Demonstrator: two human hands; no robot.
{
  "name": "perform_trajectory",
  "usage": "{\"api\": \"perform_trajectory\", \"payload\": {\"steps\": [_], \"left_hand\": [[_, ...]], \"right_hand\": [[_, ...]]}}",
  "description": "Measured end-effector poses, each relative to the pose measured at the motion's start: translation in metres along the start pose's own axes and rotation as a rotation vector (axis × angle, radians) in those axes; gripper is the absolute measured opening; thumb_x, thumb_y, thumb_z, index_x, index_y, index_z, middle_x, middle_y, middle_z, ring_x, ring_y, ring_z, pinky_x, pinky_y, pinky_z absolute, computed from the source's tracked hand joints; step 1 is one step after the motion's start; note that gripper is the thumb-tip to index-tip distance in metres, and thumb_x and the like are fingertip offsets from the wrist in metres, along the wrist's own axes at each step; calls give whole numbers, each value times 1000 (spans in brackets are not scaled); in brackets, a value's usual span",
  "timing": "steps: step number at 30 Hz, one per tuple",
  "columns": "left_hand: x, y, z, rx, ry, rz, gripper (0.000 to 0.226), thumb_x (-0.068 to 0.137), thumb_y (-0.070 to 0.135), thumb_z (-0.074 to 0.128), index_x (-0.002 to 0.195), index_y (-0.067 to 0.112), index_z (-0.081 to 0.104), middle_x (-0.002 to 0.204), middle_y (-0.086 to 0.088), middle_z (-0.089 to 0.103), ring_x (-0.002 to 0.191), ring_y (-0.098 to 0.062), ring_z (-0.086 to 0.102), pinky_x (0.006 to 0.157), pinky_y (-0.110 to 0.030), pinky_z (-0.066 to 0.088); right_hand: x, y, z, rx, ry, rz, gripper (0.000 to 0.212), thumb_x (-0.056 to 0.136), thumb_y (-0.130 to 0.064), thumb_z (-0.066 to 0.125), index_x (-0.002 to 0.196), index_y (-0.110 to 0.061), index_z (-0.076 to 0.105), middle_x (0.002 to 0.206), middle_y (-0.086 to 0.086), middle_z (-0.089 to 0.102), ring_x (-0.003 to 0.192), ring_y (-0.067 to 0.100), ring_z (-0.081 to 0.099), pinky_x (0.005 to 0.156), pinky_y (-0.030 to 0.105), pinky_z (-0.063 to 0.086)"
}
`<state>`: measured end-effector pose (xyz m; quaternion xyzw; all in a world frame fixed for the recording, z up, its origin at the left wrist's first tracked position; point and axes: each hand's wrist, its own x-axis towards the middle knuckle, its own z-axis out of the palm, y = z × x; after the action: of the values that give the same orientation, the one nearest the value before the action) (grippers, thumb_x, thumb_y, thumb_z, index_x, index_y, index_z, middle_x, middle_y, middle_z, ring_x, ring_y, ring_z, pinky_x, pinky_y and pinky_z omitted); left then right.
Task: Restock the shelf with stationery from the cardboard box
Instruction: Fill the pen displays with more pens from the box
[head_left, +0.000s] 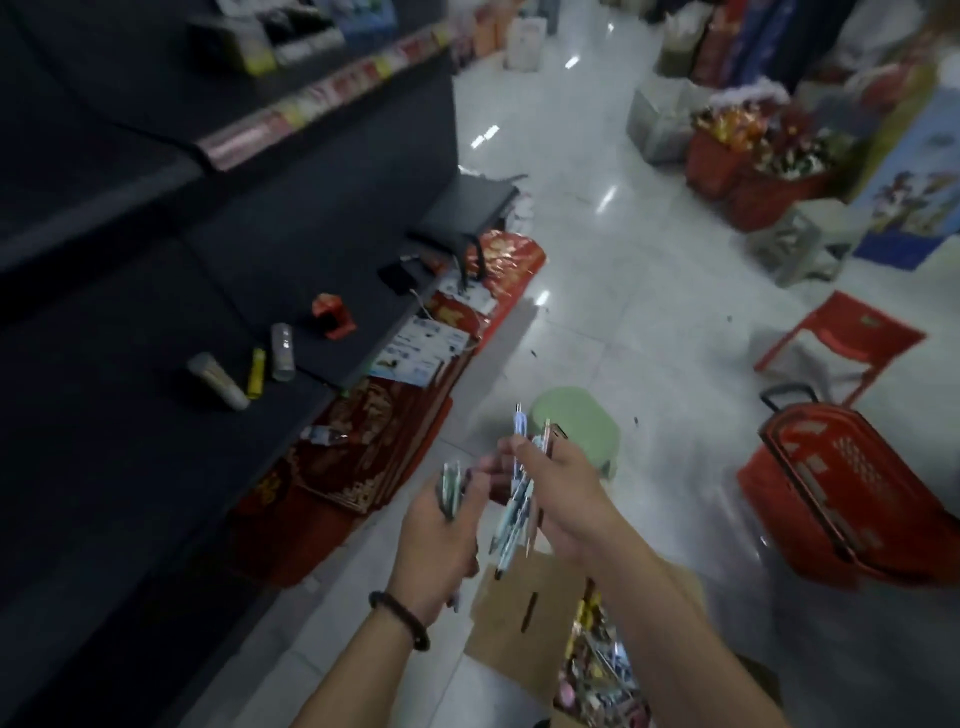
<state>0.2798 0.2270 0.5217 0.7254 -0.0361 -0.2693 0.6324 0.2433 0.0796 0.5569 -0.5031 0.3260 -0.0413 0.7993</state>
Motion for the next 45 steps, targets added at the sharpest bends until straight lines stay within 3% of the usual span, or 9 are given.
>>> {"api": "perform_trajectory", "payload": {"steps": [5,13,19,25,28,31,34,38,45], "left_hand": [[-27,40,-124,180,98,164,24,88,47,82,98,30,68,81,7,74,66,-9,65,59,-30,51],[-65,67,-328,193,104,302,6,101,26,72,95,28,70,74,15,72,67,1,62,63,-18,46],[-95,80,-448,127,146,291,26,107,23,62,83,14,64,62,1,62,52,-11,51,53,-26,41],[-103,92,-536,-125,354,384,42,105,43,60,85,7,62,61,-10,48,58,-29,54,63,-47,56],[-100,103,-574,-269,391,356,43,97,42,60,101,0,62,64,-10,44,51,-26,50,56,-42,54],[-96,119,-607,-412,455,340,39,99,36,60,112,0,65,69,-10,50,44,-18,39,45,-28,41],[-97,134,-644,-496,551,364,34,101,31,61,119,3,69,73,-11,52,46,-15,33,46,-25,31],[-110,145,-691,-598,672,395,41,100,33,59,128,3,63,67,-3,36,47,-13,23,48,-23,22],[-139,142,-753,-600,926,433,38,94,46,60,96,8,53,66,-3,21,47,-12,20,46,-23,19]], "right_hand": [[-17,-2,146,111,-189,-23,31,114,-20,45,122,7,58,113,25,78,110,34,76,103,51,58],[-52,27,354,-57,-545,-40,29,114,-24,46,121,-1,62,124,15,77,127,25,69,104,46,57],[-72,33,471,-412,-747,-100,48,112,-45,45,126,-7,71,120,8,79,116,21,75,101,40,59],[-58,26,576,-813,-695,-440,68,103,-72,33,92,-19,73,81,-3,74,78,8,69,80,36,51],[-46,16,627,-769,-779,-510,54,106,-64,40,97,-16,63,70,-3,65,50,4,54,56,30,44],[-38,2,677,-683,-975,-472,28,110,-38,54,108,-10,53,75,10,71,49,20,57,42,28,43],[-27,-12,729,-691,-1148,-476,16,108,-16,61,116,-6,51,91,20,77,67,30,70,55,37,56],[-26,-28,795,-760,-1280,-526,13,112,-17,50,116,-7,42,94,13,80,79,30,77,67,38,61],[-44,0,902,-765,-1278,-711,15,110,-27,57,105,-13,56,95,14,75,78,33,73,78,58,60]]}}
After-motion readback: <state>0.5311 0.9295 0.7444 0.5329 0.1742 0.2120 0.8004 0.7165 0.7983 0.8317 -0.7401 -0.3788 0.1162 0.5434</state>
